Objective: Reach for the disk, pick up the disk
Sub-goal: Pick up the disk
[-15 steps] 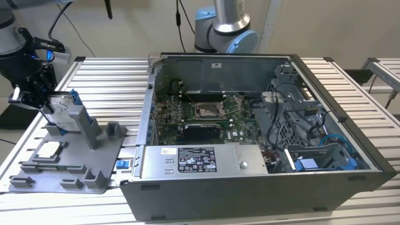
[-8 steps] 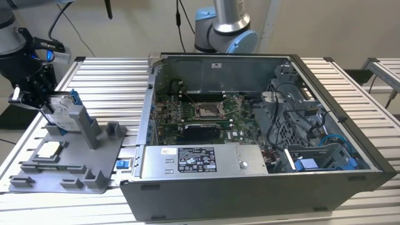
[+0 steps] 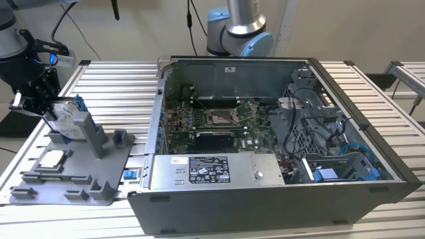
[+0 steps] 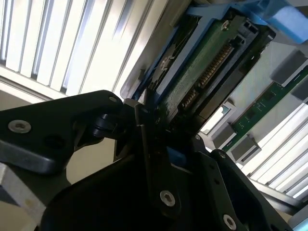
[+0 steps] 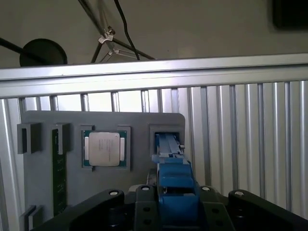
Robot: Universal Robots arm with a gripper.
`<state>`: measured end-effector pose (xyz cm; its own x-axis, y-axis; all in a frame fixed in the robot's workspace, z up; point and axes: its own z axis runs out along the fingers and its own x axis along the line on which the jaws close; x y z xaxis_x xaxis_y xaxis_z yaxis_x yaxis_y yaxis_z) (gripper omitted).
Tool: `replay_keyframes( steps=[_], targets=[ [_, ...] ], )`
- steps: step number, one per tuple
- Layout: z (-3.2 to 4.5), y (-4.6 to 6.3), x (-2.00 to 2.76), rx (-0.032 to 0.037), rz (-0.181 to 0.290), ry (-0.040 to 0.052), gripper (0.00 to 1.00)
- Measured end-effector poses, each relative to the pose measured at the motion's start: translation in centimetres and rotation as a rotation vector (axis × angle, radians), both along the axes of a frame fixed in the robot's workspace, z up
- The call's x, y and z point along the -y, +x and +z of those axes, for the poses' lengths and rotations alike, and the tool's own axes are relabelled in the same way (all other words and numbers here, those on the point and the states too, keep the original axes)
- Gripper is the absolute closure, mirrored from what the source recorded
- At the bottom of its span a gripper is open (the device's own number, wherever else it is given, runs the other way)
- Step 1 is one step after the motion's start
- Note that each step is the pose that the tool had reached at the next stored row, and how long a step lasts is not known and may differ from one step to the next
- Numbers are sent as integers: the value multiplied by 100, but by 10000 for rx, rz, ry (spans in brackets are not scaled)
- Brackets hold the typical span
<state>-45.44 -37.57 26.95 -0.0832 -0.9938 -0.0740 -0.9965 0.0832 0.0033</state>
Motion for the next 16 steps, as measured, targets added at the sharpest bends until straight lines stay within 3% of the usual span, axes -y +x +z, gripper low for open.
replay_keyframes(
  steps=[6, 16],
  targets=[
    [34, 0, 0, -1, 0, 0, 100],
    [176, 0, 0, -1, 0, -1, 100]
  ],
)
